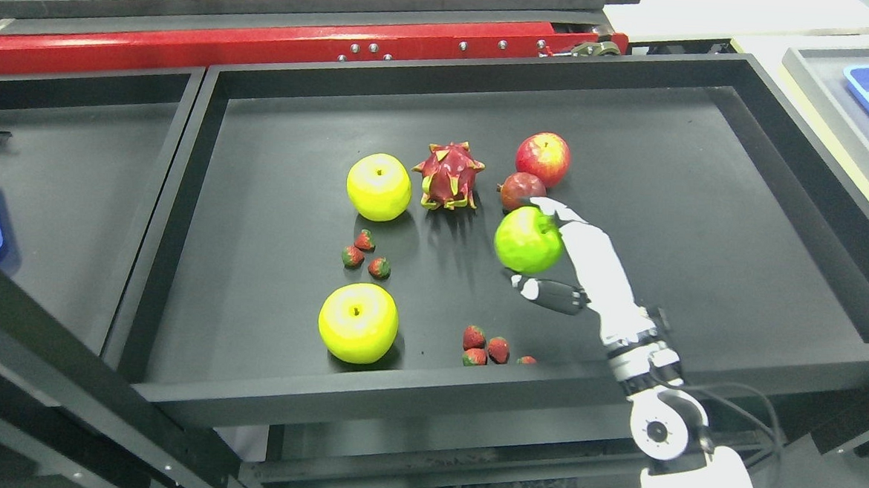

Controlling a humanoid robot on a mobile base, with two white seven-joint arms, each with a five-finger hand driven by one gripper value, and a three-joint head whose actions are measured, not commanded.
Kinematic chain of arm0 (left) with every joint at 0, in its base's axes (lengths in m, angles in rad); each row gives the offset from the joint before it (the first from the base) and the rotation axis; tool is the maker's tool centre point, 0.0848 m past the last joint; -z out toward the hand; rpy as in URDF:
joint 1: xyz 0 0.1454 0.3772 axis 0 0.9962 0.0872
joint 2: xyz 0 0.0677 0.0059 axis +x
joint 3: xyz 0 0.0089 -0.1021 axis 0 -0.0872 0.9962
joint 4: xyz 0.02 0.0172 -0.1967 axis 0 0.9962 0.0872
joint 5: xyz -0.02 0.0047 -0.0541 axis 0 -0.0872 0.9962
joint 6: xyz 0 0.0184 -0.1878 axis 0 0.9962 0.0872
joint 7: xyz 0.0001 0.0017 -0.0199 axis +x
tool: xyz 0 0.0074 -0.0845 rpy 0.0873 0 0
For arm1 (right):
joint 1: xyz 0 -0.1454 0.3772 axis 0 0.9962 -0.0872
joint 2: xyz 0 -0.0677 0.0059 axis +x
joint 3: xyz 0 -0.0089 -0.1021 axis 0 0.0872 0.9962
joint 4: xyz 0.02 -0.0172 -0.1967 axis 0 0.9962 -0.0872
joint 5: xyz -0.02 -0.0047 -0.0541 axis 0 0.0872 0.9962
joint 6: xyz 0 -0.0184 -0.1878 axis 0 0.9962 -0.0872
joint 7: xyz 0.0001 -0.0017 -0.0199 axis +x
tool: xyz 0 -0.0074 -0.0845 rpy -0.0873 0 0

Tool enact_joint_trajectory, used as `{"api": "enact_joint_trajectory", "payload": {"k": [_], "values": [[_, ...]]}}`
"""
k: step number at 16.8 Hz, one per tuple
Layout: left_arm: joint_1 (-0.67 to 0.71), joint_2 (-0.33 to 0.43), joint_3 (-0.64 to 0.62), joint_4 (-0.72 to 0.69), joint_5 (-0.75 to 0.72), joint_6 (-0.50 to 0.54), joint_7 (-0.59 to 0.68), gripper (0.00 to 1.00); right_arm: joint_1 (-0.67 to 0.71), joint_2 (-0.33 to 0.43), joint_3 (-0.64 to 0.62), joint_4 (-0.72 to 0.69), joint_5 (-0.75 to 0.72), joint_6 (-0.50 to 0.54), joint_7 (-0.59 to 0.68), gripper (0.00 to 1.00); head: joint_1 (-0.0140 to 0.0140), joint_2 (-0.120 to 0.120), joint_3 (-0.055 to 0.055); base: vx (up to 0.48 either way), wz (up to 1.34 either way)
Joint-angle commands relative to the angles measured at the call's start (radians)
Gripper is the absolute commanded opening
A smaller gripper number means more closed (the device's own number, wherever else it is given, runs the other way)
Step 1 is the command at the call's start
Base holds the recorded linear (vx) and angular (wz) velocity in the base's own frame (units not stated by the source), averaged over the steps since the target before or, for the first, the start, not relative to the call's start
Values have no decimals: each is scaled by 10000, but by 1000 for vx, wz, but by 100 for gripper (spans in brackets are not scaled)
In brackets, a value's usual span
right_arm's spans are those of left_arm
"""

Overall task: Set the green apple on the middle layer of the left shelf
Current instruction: 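Move the held apple over the black shelf tray and lower it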

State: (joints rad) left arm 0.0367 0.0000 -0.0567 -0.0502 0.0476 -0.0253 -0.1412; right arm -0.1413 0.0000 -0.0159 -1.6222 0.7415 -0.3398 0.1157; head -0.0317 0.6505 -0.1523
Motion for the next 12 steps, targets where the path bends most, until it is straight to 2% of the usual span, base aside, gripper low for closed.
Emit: {"api": "enact_joint_trajectory", "payload": {"k": [1,6,11,12], "values": [[1,175,0,11,0,8,1,100,-826,-174,2229,1463,699,8,316,1,0,0,0,68,-47],[1,175,0,11,0,8,1,100,-1730,-174,2506,2582,761,38,331,1,0,-2,0,51,-13],[1,175,0,-5,0,8,1,100,-2575,-174,2170,3995,731,207,347,3,0,-2,0,16,-5],[1,175,0,11,0,8,1,100,-2591,-174,2001,4027,700,314,347,10,0,-3,0,0,0]]}}
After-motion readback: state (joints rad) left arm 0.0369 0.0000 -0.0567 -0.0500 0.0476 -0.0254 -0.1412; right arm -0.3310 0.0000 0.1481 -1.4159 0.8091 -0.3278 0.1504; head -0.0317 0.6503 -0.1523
